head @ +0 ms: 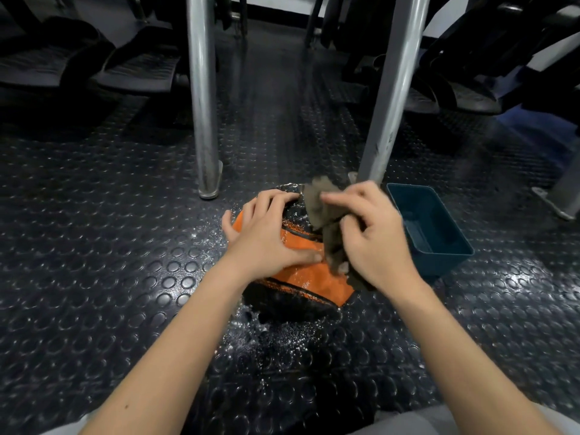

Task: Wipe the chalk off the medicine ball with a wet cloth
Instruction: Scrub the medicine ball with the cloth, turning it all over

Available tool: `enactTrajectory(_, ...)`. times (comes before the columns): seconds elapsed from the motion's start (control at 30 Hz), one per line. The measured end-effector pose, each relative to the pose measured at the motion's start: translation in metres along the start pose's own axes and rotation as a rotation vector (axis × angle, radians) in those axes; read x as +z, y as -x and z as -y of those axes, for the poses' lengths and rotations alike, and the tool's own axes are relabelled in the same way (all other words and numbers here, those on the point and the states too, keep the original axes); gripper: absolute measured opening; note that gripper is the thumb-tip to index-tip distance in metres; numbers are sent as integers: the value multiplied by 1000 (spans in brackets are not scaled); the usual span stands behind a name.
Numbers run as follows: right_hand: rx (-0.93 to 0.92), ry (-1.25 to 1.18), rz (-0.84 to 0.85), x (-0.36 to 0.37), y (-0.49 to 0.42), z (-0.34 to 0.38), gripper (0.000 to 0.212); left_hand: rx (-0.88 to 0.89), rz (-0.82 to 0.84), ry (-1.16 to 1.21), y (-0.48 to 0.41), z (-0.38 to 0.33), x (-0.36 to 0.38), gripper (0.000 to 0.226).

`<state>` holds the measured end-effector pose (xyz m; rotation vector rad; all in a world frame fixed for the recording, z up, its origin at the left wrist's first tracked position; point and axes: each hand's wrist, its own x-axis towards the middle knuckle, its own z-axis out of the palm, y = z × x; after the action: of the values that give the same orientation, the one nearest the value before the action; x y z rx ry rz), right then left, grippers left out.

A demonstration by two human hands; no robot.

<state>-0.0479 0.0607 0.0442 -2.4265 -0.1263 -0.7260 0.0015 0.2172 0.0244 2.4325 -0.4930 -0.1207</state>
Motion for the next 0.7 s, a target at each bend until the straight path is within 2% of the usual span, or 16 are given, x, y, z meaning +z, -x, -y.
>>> enactTrajectory(0.03,36,77,60,6,2,-9,36,2,4,-2,1,0,-1,95)
enactTrajectory(0.1,263,243,103,4,-2,-25,34,6,19,-11,1,-1,0,95)
enactTrajectory(0.17,385,286,49,-8,-4,-29,35,18,28,-13,1,-2,0,95)
enactTrajectory(0.2,357,236,-20,-13,-6,-24,35,21,28,-10,0,-1,0,96)
enactTrajectory(0.27,190,66,-159,-18,-10,-5,36,13,30,0,0,0,-1,97)
enactTrajectory(0.3,93,-12,-161,-16,-9,2,37,11,32,3,1,0,-1,97)
enactTrajectory(0.37,-22,-75,-34,-4,-3,0,38,14,25,6,2,1,-1,98)
enactTrajectory(0.4,16,-58,30,2,-1,-9,37,13,32,5,2,0,-1,98)
enactTrajectory(0.47,227,64,84,2,-3,-30,36,15,52,1,2,-2,-1,98)
enactTrajectory(0.53,369,217,35,-9,-6,-42,36,18,61,0,2,-2,0,98)
enactTrajectory(0.57,359,217,-33,-14,-8,-40,36,19,64,-1,2,-2,0,98)
enactTrajectory(0.63,188,105,-166,-18,-10,-21,37,10,59,0,2,0,-1,99)
enactTrajectory(0.7,-26,3,-143,-12,-6,-5,37,3,58,0,3,-1,-2,100)
